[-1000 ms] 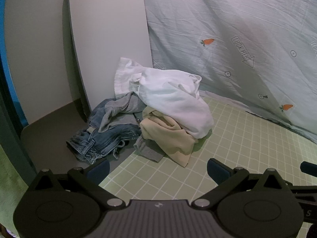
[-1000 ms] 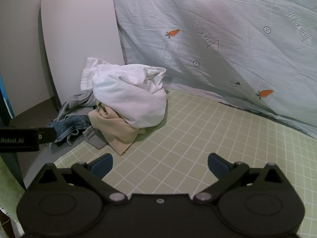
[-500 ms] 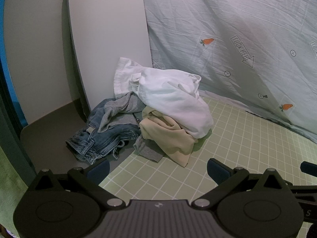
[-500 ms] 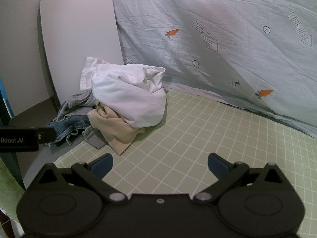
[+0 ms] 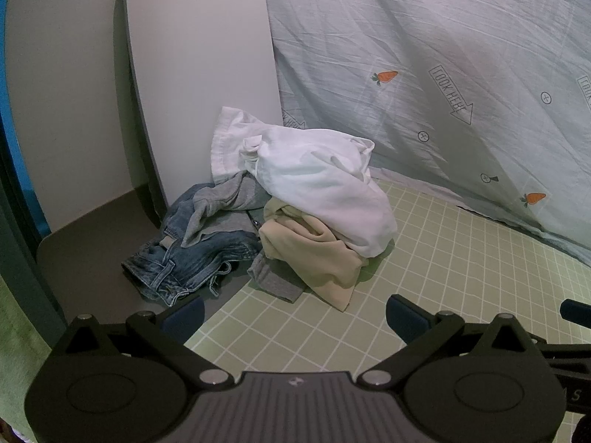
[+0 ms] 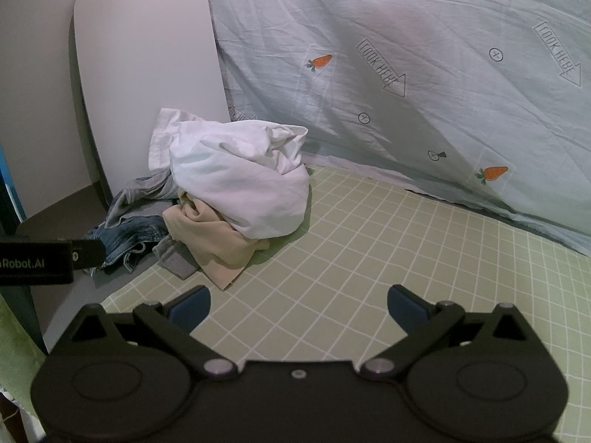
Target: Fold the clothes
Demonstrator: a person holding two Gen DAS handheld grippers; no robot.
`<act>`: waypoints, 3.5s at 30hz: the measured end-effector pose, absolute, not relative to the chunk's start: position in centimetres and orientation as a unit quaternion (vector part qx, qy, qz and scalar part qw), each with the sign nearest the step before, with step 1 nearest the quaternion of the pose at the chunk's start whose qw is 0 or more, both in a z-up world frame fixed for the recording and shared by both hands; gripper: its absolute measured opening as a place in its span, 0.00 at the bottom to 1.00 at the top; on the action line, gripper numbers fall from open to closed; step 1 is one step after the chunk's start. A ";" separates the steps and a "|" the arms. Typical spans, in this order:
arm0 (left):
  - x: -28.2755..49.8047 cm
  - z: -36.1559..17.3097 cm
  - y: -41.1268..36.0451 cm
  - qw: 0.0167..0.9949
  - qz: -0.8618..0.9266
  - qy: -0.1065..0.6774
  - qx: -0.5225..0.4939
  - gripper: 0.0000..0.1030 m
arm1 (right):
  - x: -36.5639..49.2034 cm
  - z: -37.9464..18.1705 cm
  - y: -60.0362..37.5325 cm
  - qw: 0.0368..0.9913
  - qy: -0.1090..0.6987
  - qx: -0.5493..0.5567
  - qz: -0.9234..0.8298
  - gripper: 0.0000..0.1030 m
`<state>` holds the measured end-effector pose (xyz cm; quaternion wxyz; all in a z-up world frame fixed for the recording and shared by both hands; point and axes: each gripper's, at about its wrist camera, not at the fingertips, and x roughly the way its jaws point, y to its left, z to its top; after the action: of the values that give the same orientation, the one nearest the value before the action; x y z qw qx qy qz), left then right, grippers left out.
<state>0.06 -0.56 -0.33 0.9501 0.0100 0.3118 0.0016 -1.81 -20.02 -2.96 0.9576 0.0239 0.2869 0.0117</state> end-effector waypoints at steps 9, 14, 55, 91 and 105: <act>0.2 -0.3 -0.5 0.950 0.000 0.313 0.011 1.00 | -1.7 -3.0 -20.0 0.957 0.288 0.025 0.011 1.00; 0.3 -0.3 -0.6 0.949 0.000 0.314 0.011 1.00 | -1.5 -3.0 -20.0 0.957 0.289 0.024 0.011 1.00; 31.5 -4.9 6.1 0.909 -0.026 0.386 -0.156 0.99 | 31.6 -9.4 -24.7 0.927 0.363 0.092 0.009 0.95; 10.4 11.5 -12.9 0.930 -0.289 0.202 -0.101 0.32 | 5.0 5.5 -34.6 0.989 0.128 0.057 -0.045 0.06; -2.5 -1.2 -24.7 0.843 -0.273 0.455 -0.086 0.29 | -15.6 -1.4 -49.6 0.932 0.278 0.129 -0.192 0.16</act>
<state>-2.53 -24.73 -1.20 0.8431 -0.0855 0.4554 -0.2728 -15.65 -49.62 -1.37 0.9324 0.1293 0.2777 -0.1920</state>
